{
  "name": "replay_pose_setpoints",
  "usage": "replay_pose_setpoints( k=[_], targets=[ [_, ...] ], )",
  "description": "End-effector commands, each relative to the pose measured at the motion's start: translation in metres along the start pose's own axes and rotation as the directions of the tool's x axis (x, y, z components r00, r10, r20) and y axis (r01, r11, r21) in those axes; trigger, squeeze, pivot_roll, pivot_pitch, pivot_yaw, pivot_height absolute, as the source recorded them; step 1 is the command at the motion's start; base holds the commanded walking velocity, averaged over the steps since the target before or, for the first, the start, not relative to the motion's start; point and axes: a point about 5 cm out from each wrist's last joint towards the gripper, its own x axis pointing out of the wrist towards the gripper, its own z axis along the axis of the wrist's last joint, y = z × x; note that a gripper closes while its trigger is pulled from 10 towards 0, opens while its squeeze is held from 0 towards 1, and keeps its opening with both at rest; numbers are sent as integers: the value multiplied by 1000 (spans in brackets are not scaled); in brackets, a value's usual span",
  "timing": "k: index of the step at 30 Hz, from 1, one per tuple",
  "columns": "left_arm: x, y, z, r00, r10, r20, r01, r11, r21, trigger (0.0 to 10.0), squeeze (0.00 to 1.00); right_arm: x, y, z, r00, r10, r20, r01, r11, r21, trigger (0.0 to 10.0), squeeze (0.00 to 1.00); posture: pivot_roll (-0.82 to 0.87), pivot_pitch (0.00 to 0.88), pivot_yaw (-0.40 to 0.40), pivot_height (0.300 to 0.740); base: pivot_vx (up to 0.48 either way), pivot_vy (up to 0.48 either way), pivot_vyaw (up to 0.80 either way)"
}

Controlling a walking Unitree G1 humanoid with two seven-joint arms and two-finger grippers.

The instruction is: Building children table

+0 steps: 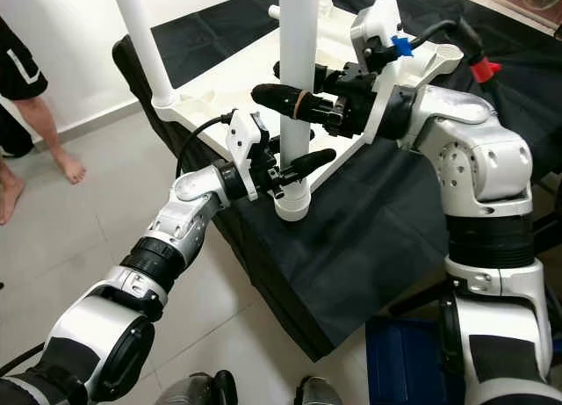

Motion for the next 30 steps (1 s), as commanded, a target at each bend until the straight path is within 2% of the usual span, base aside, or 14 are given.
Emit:
replay_pose_setpoints(
  k=[1,4,5,6,7,8,15,19,22,23,25,26,29,30],
  targets=[
    [-7,-1,-14,998,4,-67,-6,1000,-27,0,0,4,4,5,997,77,20,-76,997,-14,0,0,-97,196,37,740,0,0,0],
    [-7,-1,-14,998,8,-67,-9,1000,-25,0,0,5,4,5,997,70,22,-70,997,-19,0,0,-98,196,37,740,0,0,0],
    [-7,0,-14,997,17,-69,-19,1000,-22,784,0,6,4,6,998,52,23,-52,998,-24,0,0,-97,198,37,740,0,0,0],
    [-7,0,-14,997,17,-69,-19,1000,-22,784,0,6,4,6,998,52,23,-52,998,-24,0,0,-97,198,37,740,0,0,0],
    [-7,1,-14,997,30,-72,-31,999,-21,7804,0,8,6,5,999,43,26,-43,999,-28,0,0,-98,197,38,740,0,0,0],
    [-8,3,-13,997,41,-71,-43,999,-27,10000,1000,9,9,4,999,29,23,-28,999,-30,0,0,-98,197,41,740,0,0,0],
    [-12,10,-7,997,59,-59,-60,998,-26,10000,1000,13,12,-4,1000,-30,-4,30,999,-38,0,0,-99,195,40,740,0,0,0],
    [-21,15,-1,997,60,-41,-61,998,-18,10000,1000,16,9,-8,994,-111,-18,110,993,-40,0,0,-100,195,41,740,0,0,0],
    [-32,22,6,995,92,-21,-93,996,-9,10000,1000,20,6,-10,983,-182,-27,181,982,-46,0,0,-101,196,40,740,0,0,0],
    [-42,27,10,993,120,-12,-120,993,1,10000,1000,23,5,-12,970,-240,-43,238,970,-57,0,0,-98,197,41,740,0,0,0],
    [-42,27,10,993,120,-12,-120,993,1,10000,1000,23,5,-12,970,-240,-43,238,970,-57,0,0,-98,197,41,740,0,0,0],
    [-52,32,15,989,149,2,-149,989,8,10000,1000,25,3,-15,946,-318,-65,314,947,-72,0,0,-98,195,42,740,0,0,0],
    [-63,35,20,985,171,15,-171,985,7,10000,1000,27,3,-17,925,-374,-69,369,926,-79,0,0,-97,193,40,740,0,0,0],
    [-75,33,24,984,175,28,-174,985,-10,10000,667,27,4,-20,895,-440,-73,434,897,-85,0,0,-94,191,42,740,0,0,0]
  ],
)
